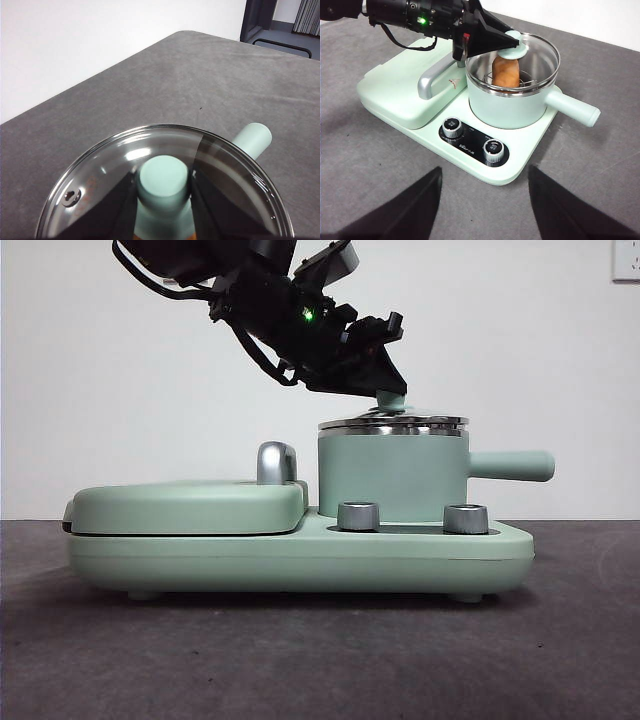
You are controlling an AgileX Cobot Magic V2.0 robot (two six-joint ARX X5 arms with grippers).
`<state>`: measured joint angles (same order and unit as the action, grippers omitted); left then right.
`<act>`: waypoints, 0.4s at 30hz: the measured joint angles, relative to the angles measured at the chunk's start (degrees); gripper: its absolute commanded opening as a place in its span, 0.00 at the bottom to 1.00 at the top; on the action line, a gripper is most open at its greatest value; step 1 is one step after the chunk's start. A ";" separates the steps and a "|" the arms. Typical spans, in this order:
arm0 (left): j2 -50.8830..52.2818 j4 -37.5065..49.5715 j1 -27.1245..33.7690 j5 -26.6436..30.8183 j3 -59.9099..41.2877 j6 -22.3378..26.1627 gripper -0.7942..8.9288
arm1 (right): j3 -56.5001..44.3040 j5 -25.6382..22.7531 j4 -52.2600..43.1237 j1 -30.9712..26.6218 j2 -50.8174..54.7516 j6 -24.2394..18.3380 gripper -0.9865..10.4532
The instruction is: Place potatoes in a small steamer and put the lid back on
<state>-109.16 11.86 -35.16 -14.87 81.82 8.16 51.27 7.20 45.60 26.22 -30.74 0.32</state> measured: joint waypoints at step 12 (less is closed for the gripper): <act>-0.72 0.11 0.00 -0.04 0.22 0.48 0.10 | 0.00 -1.18 0.00 0.00 0.00 0.11 0.32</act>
<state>-109.89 11.97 -35.16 -14.92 82.04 8.64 51.27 6.02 45.60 26.22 -30.74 0.43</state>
